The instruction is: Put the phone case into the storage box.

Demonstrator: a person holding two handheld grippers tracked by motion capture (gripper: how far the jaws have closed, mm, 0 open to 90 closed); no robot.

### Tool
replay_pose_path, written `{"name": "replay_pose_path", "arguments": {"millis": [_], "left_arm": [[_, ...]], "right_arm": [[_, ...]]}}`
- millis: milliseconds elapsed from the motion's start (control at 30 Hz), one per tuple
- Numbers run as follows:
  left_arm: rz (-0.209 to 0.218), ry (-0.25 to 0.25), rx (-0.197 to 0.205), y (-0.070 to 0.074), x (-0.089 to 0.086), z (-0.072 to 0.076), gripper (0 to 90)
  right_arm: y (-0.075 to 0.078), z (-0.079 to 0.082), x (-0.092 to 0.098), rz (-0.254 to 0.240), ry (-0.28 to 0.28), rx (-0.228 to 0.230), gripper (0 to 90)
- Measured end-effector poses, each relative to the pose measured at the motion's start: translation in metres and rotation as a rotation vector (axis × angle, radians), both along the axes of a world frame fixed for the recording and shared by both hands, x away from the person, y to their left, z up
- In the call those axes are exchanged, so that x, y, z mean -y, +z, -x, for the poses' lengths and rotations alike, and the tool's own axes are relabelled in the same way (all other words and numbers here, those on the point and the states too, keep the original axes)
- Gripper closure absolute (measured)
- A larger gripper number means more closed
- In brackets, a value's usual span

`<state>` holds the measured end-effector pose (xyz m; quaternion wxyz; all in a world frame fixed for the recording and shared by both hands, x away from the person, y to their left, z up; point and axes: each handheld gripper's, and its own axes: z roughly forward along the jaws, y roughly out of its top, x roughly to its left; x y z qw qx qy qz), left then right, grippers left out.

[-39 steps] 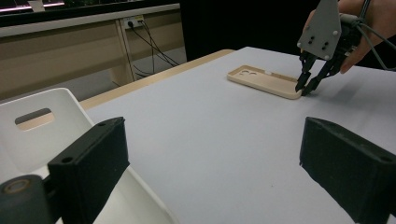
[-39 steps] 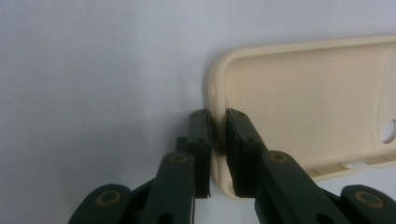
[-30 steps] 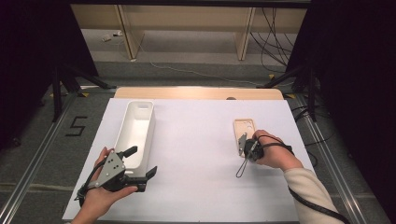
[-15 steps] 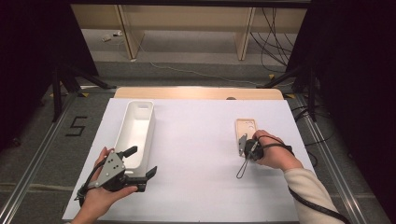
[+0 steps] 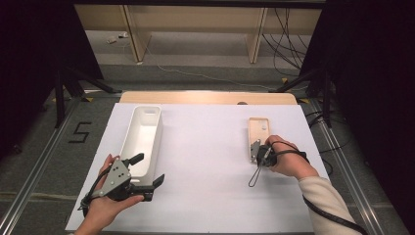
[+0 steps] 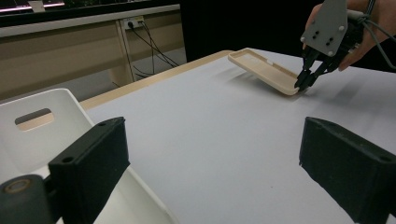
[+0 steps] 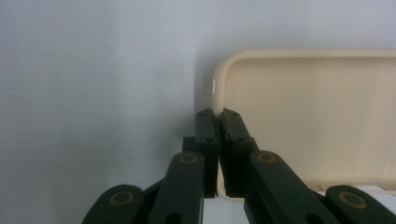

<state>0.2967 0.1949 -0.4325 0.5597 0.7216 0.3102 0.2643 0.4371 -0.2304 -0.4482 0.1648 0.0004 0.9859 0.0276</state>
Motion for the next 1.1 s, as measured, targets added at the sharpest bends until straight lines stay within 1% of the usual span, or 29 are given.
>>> {"name": "replay_pose_path", "arguments": {"millis": [100, 133, 300, 367, 400, 600, 633, 667, 700, 733, 767, 867, 900, 1100], "left_arm": [[0.000, 0.000, 0.001, 0.000, 0.000, 0.000, 7.7], [0.001, 0.000, 0.001, 0.000, 0.000, 0.000, 7.7], [0.001, 0.001, 0.001, 0.000, 0.000, 0.000, 7.7], [0.001, 0.001, 0.001, 0.000, 0.000, 0.000, 7.7], [0.001, 0.002, 0.000, 0.000, 0.000, 0.000, 7.7], [0.001, 0.003, 0.000, 0.000, 0.000, 0.000, 7.7], [0.001, 0.003, 0.000, 0.000, 0.000, 0.000, 7.7], [0.001, 0.003, 0.000, 0.000, 0.000, 0.000, 7.7], [0.001, 0.003, 0.001, 0.000, 0.000, 0.000, 7.7], [0.001, 0.003, 0.001, 0.000, 0.000, 0.000, 7.7], [0.001, 0.003, 0.000, 0.000, 0.000, 0.000, 7.8], [0.001, 0.002, 0.000, 0.000, 0.000, 0.000, 7.8], [0.001, 0.002, 0.000, 0.000, 0.000, 0.000, 7.8], [0.000, 0.002, 0.001, 0.000, -0.001, 0.000, 7.8]], "right_arm": [[0.003, 0.001, 0.000, -0.018, 0.001, 0.007, 87.7], [0.004, 0.002, 0.000, -0.017, 0.003, 0.006, 87.8], [0.008, 0.003, 0.000, -0.053, 0.000, 0.016, 87.8], [0.009, 0.003, 0.001, -0.055, 0.001, 0.017, 87.8], [0.010, 0.004, 0.001, -0.074, -0.004, 0.018, 87.8], [0.011, 0.006, 0.003, -0.111, -0.013, 0.015, 87.9], [0.011, 0.006, 0.003, -0.111, -0.013, 0.015, 87.9], [0.012, 0.007, 0.003, -0.122, -0.013, 0.017, 87.9], [0.013, 0.007, 0.003, -0.138, -0.011, 0.014, 87.9], [0.013, 0.007, 0.003, -0.138, -0.011, 0.014, 87.9], [0.015, 0.008, 0.002, -0.155, -0.007, 0.020, 87.9], [0.016, 0.010, 0.001, -0.170, -0.003, 0.022, 88.0], [0.017, 0.010, 0.001, -0.178, -0.002, 0.017, 88.0], [0.019, 0.014, -0.001, -0.225, 0.007, 0.021, 88.0]]}}
